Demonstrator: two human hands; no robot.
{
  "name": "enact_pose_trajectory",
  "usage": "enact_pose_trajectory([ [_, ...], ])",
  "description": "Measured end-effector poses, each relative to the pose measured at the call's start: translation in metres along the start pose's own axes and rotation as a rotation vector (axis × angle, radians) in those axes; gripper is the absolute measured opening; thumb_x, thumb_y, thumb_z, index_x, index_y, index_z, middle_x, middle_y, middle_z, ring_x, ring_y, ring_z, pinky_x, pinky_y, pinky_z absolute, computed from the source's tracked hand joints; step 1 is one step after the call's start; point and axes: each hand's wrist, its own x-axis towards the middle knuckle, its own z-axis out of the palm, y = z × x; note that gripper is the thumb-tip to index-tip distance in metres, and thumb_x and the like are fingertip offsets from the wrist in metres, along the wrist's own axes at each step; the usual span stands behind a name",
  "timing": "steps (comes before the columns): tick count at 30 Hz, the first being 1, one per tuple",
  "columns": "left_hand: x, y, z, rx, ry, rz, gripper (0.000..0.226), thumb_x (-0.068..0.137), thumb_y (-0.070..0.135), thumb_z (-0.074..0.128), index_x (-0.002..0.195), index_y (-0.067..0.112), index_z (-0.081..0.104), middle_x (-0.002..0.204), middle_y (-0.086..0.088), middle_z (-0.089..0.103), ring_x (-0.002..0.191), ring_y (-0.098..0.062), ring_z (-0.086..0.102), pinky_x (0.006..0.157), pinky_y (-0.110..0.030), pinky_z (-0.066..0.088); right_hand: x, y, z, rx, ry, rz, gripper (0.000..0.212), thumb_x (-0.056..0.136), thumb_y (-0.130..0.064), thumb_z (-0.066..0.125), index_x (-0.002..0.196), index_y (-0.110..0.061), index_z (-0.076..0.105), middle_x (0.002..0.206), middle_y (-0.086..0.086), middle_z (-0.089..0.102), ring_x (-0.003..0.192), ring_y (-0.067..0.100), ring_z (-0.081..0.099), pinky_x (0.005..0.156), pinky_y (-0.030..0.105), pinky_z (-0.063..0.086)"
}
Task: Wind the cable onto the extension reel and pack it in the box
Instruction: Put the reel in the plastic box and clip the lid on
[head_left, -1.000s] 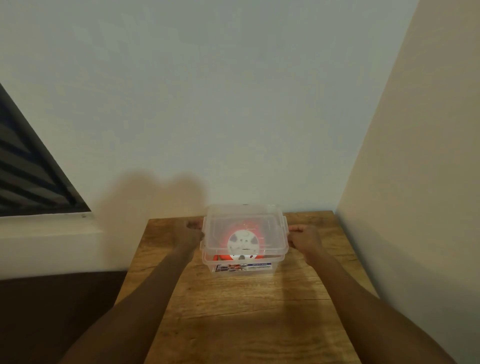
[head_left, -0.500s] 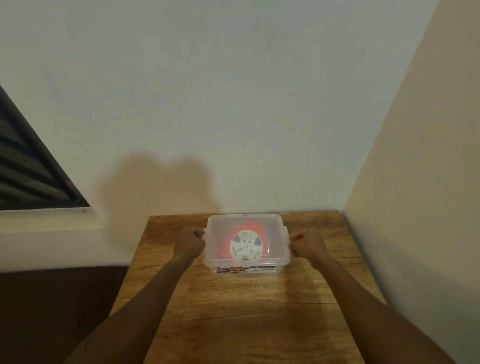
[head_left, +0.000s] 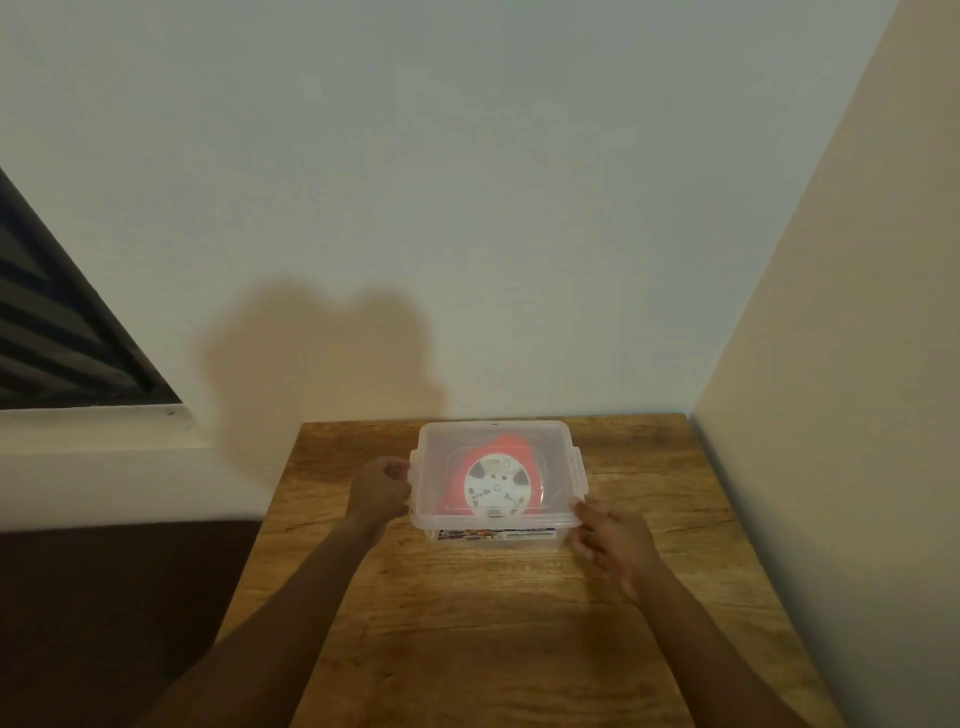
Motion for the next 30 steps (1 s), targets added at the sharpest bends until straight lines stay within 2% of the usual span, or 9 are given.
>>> enact_pose_trajectory([
  [5, 0.002, 0.002, -0.001, 0.003, -0.021, -0.017, 0.032, 0.088, -0.014, 0.064, 0.115, 0.002, 0.065, 0.117, -0.017, 0.067, 0.103, -0.034, 0.068, 0.074, -0.044, 0.065, 0.001, 0.006, 0.000, 0.074, -0.012, -0.009, 0.030, 0.083, -0.019, 0.077, 0.099, 0.005, 0.071, 0.090, 0.023, 0.075, 0.094, 0.039, 0.072, 0.083, 0.043, 0.059],
  [10, 0.008, 0.001, -0.002, 0.077, -0.025, 0.007, 0.029, 0.088, -0.013, 0.063, 0.113, 0.000, 0.066, 0.110, -0.016, 0.068, 0.102, -0.035, 0.069, 0.081, -0.051, 0.064, 0.007, -0.013, -0.009, 0.002, -0.138, 0.112, 0.039, 0.082, -0.016, 0.077, 0.110, 0.008, 0.065, 0.096, 0.024, 0.074, 0.092, 0.035, 0.073, 0.088, 0.048, 0.058],
  [13, 0.014, 0.004, -0.004, 0.221, -0.010, 0.092, 0.017, 0.084, -0.014, 0.063, 0.090, 0.001, 0.069, 0.090, -0.014, 0.065, 0.081, -0.027, 0.060, 0.071, -0.041, 0.057, 0.009, -0.039, -0.009, -0.392, -0.125, 0.062, 0.044, 0.077, -0.022, 0.084, 0.109, 0.002, 0.066, 0.089, 0.013, 0.076, 0.079, 0.028, 0.074, 0.073, 0.047, 0.062],
  [15, 0.017, 0.011, -0.001, 0.386, -0.010, 0.191, 0.015, 0.084, -0.009, 0.063, 0.079, 0.004, 0.068, 0.081, -0.013, 0.061, 0.072, -0.024, 0.052, 0.066, -0.032, 0.046, 0.012, -0.057, 0.002, -0.809, 0.002, -0.113, 0.053, 0.069, -0.030, 0.090, 0.107, -0.009, 0.060, 0.101, 0.004, 0.069, 0.089, 0.024, 0.068, 0.067, 0.037, 0.059],
  [17, 0.017, 0.017, 0.005, 0.505, -0.020, 0.264, 0.012, 0.088, 0.001, 0.066, 0.097, 0.005, 0.073, 0.092, -0.008, 0.066, 0.081, -0.025, 0.059, 0.067, -0.027, 0.049, 0.017, -0.067, 0.021, -1.168, 0.062, -0.354, 0.081, 0.068, -0.041, 0.087, 0.134, -0.016, 0.047, 0.132, 0.007, 0.053, 0.119, 0.027, 0.053, 0.087, 0.040, 0.050],
  [19, 0.014, 0.018, 0.015, 0.575, -0.052, 0.319, 0.023, 0.094, 0.011, 0.065, 0.115, 0.005, 0.071, 0.105, -0.007, 0.070, 0.093, -0.027, 0.067, 0.077, -0.033, 0.059, 0.021, -0.068, 0.042, -1.358, 0.038, -0.513, 0.098, 0.075, -0.059, 0.073, 0.151, -0.019, 0.025, 0.155, 0.012, 0.030, 0.139, 0.032, 0.032, 0.107, 0.048, 0.037],
  [21, 0.008, 0.007, 0.023, 0.568, -0.053, 0.371, 0.026, 0.101, 0.015, 0.058, 0.125, 0.008, 0.065, 0.118, -0.010, 0.071, 0.101, -0.028, 0.070, 0.087, -0.042, 0.063, 0.024, -0.058, 0.066, -1.463, -0.003, -0.615, 0.098, 0.085, -0.072, 0.050, 0.157, -0.022, 0.006, 0.165, 0.010, 0.006, 0.150, 0.034, 0.010, 0.116, 0.056, 0.019],
  [24, -0.007, -0.020, 0.029, 0.490, -0.029, 0.370, 0.051, 0.110, 0.027, 0.043, 0.158, 0.011, 0.033, 0.153, -0.014, 0.050, 0.125, -0.033, 0.063, 0.097, -0.048, 0.060, 0.024, -0.038, 0.100, -1.553, -0.124, -0.746, 0.085, 0.092, -0.070, 0.034, 0.158, -0.026, 0.004, 0.166, 0.007, -0.002, 0.151, 0.032, -0.003, 0.118, 0.058, 0.005],
  [30, -0.012, -0.030, 0.031, 0.421, 0.029, 0.297, 0.053, 0.112, 0.035, 0.035, 0.158, 0.011, 0.028, 0.129, -0.014, 0.069, 0.108, -0.027, 0.071, 0.089, -0.041, 0.060, 0.036, -0.036, 0.154, -1.662, -0.234, -0.863, 0.079, 0.094, -0.068, 0.027, 0.157, -0.023, 0.013, 0.166, 0.003, 0.004, 0.152, 0.030, 0.003, 0.118, 0.061, 0.005],
])
